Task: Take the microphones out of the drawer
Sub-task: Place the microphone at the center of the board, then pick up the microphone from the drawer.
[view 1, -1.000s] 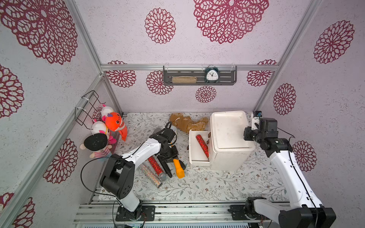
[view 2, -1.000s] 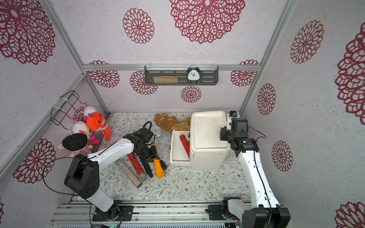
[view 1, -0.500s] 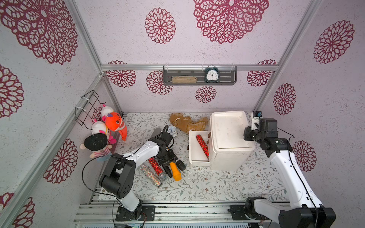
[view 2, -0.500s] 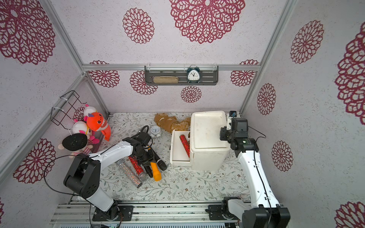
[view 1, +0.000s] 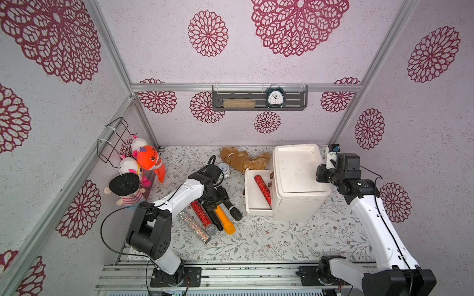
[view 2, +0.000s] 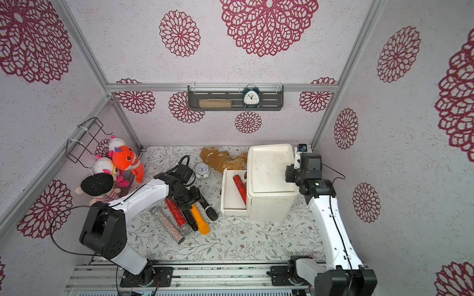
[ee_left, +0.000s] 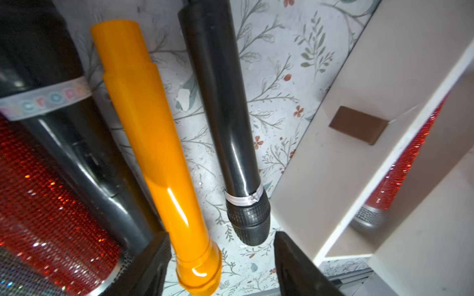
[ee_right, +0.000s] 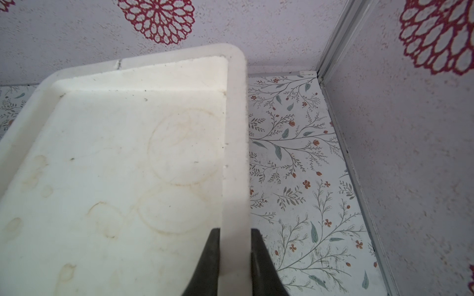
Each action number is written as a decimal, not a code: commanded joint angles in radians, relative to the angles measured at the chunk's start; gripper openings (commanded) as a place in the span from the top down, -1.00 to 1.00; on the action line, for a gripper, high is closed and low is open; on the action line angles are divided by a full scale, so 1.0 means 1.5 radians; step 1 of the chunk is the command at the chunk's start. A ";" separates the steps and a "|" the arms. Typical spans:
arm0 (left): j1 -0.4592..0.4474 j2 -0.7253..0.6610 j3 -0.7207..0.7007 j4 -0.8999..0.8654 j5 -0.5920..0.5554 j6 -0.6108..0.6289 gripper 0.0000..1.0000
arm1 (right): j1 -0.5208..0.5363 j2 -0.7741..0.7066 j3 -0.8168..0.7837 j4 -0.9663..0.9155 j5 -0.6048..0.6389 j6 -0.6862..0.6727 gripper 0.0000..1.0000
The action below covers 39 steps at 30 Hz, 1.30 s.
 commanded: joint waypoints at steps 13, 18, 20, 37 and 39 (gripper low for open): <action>-0.040 0.129 0.274 -0.017 0.116 -0.010 -0.46 | 0.003 -0.023 -0.007 0.057 -0.011 -0.007 1.00; -0.066 0.184 0.317 0.027 0.120 -0.057 -0.40 | 0.003 -0.025 -0.010 0.057 -0.011 -0.008 1.00; -0.072 0.205 0.338 0.037 0.118 -0.071 -0.37 | 0.004 -0.025 -0.010 0.057 -0.011 -0.006 1.00; -0.108 0.404 0.491 0.056 0.121 -0.164 -0.28 | 0.010 -0.039 -0.016 0.063 -0.019 -0.010 1.00; -0.112 0.421 0.510 0.050 0.116 -0.167 -0.28 | 0.010 -0.041 -0.016 0.066 -0.020 -0.009 1.00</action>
